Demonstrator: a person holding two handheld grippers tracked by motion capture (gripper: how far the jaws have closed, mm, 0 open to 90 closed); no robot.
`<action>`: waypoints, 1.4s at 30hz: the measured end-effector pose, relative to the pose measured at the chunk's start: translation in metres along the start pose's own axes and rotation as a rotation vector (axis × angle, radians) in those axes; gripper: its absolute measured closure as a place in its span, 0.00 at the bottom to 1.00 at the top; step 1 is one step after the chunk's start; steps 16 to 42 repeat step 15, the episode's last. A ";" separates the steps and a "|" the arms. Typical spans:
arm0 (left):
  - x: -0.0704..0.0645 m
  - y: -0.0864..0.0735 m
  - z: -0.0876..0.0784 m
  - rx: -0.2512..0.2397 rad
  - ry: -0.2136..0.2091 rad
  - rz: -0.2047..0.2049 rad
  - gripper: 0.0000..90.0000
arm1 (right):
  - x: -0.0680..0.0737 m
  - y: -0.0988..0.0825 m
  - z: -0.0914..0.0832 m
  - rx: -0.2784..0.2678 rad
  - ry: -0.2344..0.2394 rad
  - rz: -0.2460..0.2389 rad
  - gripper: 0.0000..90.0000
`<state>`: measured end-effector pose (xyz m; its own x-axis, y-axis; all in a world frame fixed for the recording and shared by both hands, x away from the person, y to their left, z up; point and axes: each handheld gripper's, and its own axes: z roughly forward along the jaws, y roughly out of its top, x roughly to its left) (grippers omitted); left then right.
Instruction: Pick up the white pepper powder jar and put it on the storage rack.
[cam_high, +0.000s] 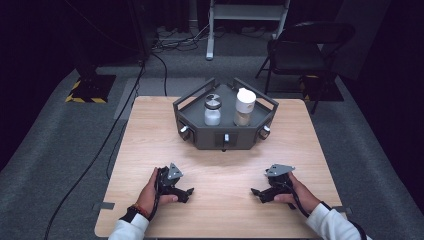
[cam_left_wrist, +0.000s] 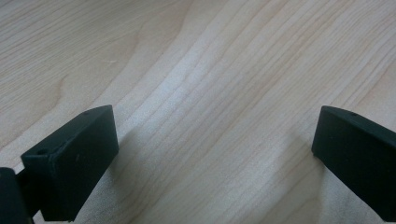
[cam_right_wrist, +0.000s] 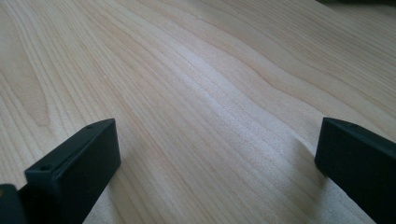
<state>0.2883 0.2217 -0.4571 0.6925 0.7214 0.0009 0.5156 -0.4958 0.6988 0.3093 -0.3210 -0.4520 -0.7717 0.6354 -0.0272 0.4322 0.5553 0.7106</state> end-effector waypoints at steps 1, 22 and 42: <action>0.000 0.000 0.000 0.000 0.000 0.000 0.00 | 0.000 0.000 0.000 0.000 0.001 -0.001 0.00; 0.000 0.000 0.000 0.000 -0.001 -0.001 0.00 | -0.001 0.000 0.001 -0.001 0.005 -0.004 0.00; 0.000 0.000 0.000 0.000 -0.001 -0.001 0.00 | -0.001 0.000 0.001 -0.001 0.005 -0.004 0.00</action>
